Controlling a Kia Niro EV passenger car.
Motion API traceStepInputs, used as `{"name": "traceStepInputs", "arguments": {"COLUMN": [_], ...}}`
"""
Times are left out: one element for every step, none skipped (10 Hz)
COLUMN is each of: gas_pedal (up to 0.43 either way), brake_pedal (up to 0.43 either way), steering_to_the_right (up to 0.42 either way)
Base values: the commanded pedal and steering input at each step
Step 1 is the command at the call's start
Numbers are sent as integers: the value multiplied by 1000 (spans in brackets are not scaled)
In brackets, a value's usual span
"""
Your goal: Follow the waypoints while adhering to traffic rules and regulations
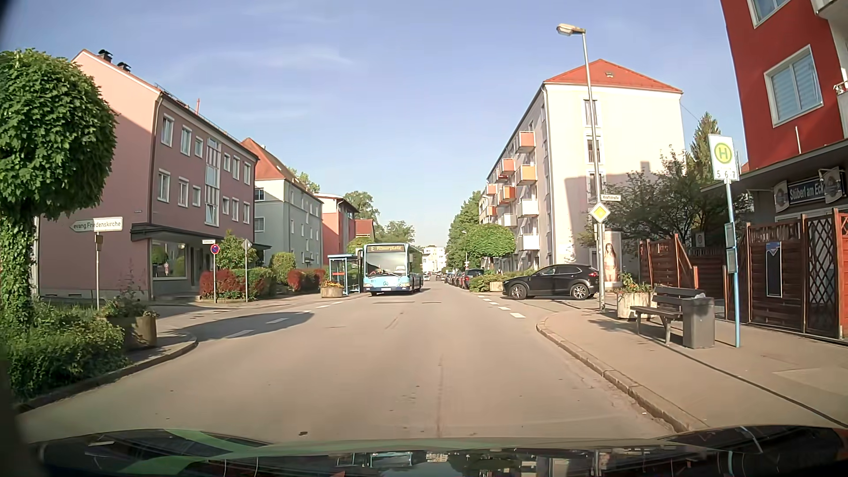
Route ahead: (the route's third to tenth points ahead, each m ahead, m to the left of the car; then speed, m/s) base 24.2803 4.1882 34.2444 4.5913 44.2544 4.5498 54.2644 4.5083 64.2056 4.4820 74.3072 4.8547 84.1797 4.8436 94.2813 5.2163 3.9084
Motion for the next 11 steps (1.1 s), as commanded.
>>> {"name": "traceStepInputs", "arguments": {"gas_pedal": [0,0,0,0,0,0,0,0,0,0,0], "brake_pedal": [134,146,165,183,201,220,213,183,116,0,0], "steering_to_the_right": [6,6,6,6,4,2,1,1,0,0,0]}}
